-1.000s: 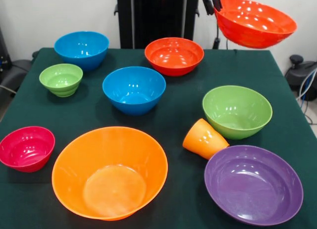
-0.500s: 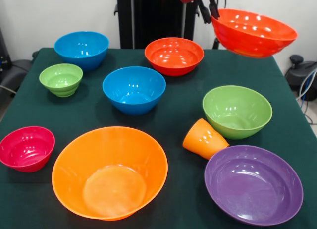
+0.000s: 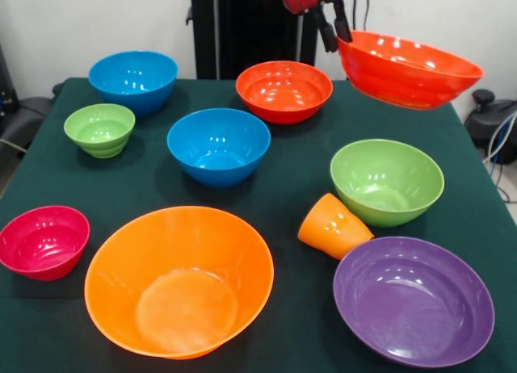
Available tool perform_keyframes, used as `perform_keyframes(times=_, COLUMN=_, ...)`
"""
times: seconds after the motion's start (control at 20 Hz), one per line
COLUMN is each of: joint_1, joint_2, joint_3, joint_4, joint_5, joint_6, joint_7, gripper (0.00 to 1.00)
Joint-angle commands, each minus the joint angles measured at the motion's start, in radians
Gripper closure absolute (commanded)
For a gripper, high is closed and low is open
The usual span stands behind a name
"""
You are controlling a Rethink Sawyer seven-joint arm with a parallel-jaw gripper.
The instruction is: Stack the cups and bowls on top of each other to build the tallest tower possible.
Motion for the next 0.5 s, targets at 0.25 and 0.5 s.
perform_keyframes(times=0.25, joint_1=0.111, joint_2=0.066, joint_3=-0.063, joint_4=-0.261, joint_5=-0.047, joint_6=0.195, joint_7=-0.065, gripper=1.0)
perform_keyframes(times=0.5, joint_1=0.11, joint_2=0.053, joint_3=-0.062, joint_4=-0.24, joint_5=-0.058, joint_6=0.166, joint_7=-0.058, gripper=0.0)
